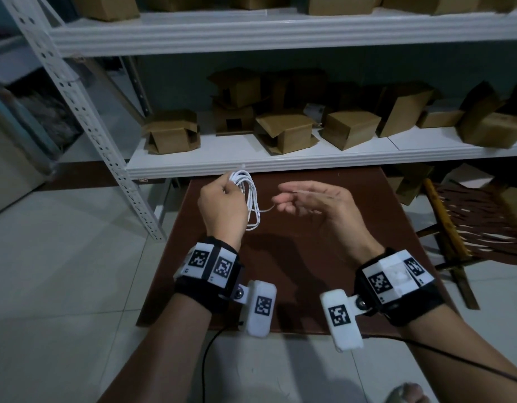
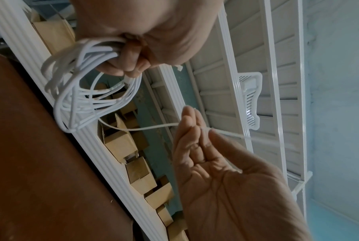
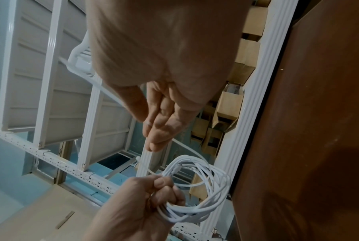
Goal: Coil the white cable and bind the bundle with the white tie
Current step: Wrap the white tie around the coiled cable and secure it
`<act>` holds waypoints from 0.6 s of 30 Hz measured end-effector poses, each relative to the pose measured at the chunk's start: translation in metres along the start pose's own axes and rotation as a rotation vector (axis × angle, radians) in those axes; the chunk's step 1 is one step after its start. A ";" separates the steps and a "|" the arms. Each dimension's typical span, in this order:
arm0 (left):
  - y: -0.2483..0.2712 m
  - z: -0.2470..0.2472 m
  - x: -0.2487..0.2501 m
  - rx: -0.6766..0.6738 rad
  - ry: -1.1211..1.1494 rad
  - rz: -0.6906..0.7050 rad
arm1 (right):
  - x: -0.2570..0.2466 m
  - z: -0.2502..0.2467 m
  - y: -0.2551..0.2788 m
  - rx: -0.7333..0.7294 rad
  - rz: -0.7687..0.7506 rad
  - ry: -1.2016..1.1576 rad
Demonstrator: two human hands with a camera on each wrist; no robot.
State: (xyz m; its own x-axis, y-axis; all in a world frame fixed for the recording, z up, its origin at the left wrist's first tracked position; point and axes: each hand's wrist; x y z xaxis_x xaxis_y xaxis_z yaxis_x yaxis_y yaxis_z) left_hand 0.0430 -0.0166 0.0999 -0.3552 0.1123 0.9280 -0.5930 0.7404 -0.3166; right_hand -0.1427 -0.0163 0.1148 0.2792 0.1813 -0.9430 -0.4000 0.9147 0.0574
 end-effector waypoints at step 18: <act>0.030 0.008 0.025 -0.187 -0.139 0.208 | 0.005 0.006 0.000 0.129 -0.128 0.111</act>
State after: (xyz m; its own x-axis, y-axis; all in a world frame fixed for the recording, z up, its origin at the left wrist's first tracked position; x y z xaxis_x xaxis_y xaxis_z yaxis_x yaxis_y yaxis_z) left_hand 0.0109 0.0034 0.1120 -0.5576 0.1920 0.8076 -0.3587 0.8217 -0.4430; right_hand -0.1357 -0.0132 0.1123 0.2197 0.0257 -0.9752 -0.2506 0.9676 -0.0310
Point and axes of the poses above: each hand's wrist, its own y-axis away from the middle knuckle, its own z-axis out of the palm, x = y × z, and after that the axes turned 9 degrees about z, right-handed
